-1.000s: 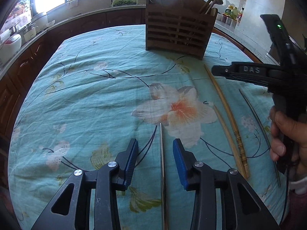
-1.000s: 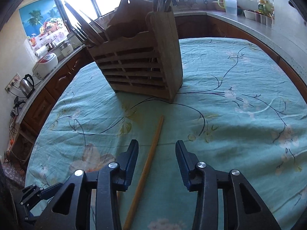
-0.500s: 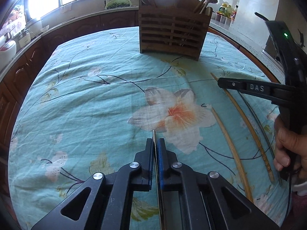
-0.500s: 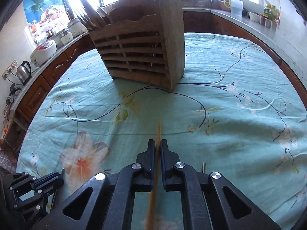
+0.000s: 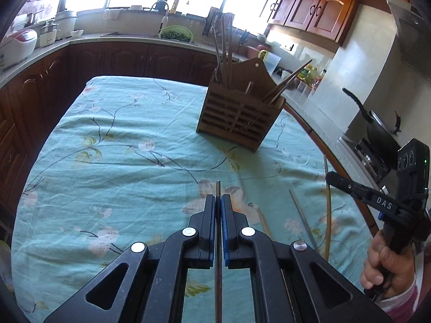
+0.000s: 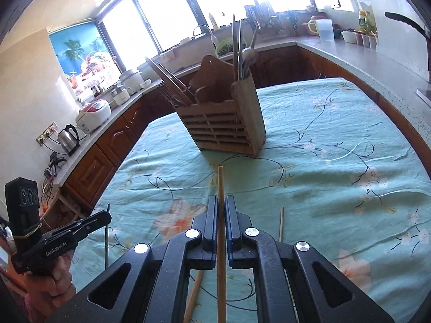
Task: Organize utensils
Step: 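Carry both chopsticks to the holder and lower them in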
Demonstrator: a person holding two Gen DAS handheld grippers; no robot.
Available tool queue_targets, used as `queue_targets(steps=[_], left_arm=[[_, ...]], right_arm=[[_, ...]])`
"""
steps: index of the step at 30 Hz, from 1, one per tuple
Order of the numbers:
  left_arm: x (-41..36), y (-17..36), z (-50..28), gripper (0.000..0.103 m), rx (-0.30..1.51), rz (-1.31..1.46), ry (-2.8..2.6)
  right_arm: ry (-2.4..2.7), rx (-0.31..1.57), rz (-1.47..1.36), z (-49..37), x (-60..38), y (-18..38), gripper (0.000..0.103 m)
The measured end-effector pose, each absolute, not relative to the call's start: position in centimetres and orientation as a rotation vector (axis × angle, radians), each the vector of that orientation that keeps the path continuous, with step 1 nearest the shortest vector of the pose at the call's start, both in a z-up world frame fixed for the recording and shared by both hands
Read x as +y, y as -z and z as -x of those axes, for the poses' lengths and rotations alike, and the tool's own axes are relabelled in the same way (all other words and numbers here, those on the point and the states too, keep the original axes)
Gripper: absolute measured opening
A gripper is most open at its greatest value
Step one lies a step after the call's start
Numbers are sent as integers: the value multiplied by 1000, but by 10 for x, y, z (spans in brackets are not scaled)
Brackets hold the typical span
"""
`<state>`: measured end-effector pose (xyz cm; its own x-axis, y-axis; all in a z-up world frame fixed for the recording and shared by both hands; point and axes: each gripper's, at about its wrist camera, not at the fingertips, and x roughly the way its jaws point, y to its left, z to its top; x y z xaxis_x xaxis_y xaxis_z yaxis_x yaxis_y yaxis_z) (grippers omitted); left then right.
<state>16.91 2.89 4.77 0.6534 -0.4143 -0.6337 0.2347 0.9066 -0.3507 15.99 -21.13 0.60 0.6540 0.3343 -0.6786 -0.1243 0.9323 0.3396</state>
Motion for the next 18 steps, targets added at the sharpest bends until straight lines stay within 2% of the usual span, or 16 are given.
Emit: queue_targets(steps=[7, 18], left_arm=[[46, -74, -149, 3, 702, 279, 394], [53, -90, -143, 3, 645, 300, 398]], right_arm=[[-279, 747, -279, -149, -214, -36, 5], [-270, 683, -285, -148, -218, -53, 5]])
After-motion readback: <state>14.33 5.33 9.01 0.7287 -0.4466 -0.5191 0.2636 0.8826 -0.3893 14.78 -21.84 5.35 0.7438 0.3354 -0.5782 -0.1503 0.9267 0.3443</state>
